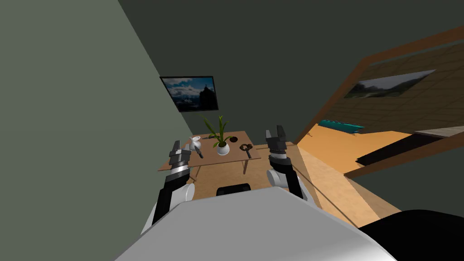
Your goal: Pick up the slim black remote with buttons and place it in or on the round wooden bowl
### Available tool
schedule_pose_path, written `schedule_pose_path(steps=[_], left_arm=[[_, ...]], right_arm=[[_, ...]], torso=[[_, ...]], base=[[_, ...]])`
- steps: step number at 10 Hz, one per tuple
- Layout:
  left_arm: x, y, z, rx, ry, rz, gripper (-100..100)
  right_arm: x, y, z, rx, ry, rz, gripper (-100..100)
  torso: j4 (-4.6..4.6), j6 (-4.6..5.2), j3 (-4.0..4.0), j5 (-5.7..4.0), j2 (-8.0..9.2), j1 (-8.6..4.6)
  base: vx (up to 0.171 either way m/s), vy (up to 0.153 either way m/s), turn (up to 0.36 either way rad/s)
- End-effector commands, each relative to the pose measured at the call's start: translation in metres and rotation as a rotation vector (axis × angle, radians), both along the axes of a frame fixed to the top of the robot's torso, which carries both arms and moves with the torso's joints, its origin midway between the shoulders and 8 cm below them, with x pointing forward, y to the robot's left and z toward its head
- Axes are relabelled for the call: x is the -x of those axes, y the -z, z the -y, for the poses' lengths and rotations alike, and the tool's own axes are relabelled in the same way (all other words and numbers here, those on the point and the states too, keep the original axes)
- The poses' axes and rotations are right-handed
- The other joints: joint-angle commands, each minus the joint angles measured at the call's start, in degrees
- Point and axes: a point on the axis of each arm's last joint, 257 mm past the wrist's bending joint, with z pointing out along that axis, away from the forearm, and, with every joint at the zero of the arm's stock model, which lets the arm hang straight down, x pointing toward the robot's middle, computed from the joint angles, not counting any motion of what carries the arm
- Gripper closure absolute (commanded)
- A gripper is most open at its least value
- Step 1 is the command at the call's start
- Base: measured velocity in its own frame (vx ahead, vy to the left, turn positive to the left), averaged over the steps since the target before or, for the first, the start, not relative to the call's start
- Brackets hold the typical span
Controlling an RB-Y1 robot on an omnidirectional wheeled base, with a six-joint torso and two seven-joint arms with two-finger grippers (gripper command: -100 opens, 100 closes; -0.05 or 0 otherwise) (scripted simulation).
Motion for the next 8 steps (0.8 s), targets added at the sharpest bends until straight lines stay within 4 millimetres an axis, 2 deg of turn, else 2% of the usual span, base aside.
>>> schedule_pose_path(steps=[1, 5, 8], left_arm=[[0.000, 0.000, 0.000, 0.000, 0.000, 0.000, 0], [0.000, 0.000, 0.000, 0.000, 0.000, 0.000, 0], [0.000, 0.000, 0.000, 0.000, 0.000, 0.000, 0]], right_arm=[[-0.004, 0.008, -0.012, 0.046, -0.024, -0.026, -100], [-0.011, 0.035, -0.045, 0.179, -0.077, -0.085, -100], [-0.014, 0.068, -0.077, 0.329, -0.120, -0.131, -100]], torso=[[0.00, 0.00, 0.00, 0.00, 0.00, 0.00], [0.00, -0.02, 0.00, -0.02, 0.00, -0.07], [0.00, -0.02, -0.01, -0.02, -0.01, -0.08]], base=[[-0.003, -0.008, 0.087], [-0.004, -0.017, 0.152], [-0.002, -0.018, 0.224]])
